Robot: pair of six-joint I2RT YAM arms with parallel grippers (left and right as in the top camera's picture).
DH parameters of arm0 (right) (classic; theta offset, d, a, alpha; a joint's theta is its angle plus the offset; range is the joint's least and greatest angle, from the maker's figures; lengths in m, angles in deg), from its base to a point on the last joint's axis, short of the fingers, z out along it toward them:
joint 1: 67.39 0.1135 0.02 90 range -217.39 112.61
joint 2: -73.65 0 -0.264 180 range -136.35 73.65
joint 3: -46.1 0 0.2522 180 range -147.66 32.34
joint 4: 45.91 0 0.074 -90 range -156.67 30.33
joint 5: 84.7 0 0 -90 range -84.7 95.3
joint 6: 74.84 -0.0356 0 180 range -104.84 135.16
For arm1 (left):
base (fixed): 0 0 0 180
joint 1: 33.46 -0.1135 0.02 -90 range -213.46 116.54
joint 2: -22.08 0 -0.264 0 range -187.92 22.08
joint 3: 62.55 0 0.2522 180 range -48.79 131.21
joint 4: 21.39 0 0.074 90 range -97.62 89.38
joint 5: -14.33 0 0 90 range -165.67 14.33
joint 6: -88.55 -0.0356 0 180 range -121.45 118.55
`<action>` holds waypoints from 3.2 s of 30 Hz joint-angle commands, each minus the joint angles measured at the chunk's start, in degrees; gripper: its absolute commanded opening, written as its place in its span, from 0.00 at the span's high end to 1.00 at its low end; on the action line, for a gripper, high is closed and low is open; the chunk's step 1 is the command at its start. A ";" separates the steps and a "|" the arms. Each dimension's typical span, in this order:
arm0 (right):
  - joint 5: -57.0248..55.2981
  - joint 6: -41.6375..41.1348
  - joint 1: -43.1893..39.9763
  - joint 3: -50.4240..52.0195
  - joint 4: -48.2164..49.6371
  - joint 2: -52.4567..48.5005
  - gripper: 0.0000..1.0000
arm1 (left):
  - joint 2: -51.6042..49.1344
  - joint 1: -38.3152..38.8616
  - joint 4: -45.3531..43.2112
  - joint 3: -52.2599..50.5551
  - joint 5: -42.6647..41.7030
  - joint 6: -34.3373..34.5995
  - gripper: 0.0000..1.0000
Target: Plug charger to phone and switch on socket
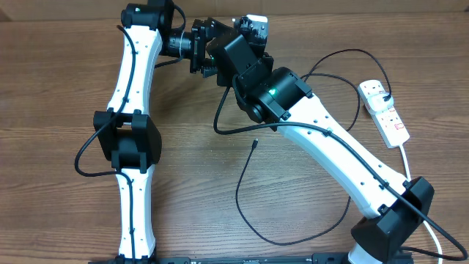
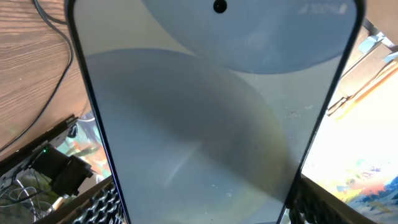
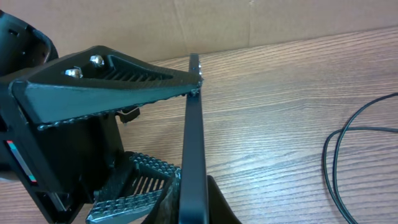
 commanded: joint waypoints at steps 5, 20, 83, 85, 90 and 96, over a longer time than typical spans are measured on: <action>0.33 0.37 0.26 -1.36 1.29 -0.39 0.96 | 0.48 0.81 -1.18 1.79 -2.29 -1.09 0.26; -8.04 -3.85 0.26 -1.42 2.56 -0.37 0.96 | 0.48 0.81 -8.44 1.79 -2.45 3.78 0.00; -5.22 -69.05 0.26 -1.40 7.91 -0.37 0.86 | 0.48 0.63 -20.87 1.81 -5.64 25.97 0.73; -5.22 -69.05 0.26 -1.40 7.93 -0.37 0.85 | 0.48 0.63 -20.87 1.81 -5.64 25.97 0.75; -5.14 -69.05 0.26 -1.40 7.96 -0.37 0.85 | 0.48 0.63 -20.87 1.81 -5.64 25.97 0.78; -4.59 -69.05 0.26 -1.40 7.98 -0.37 0.86 | 0.48 0.66 -20.87 1.79 -5.64 25.97 0.83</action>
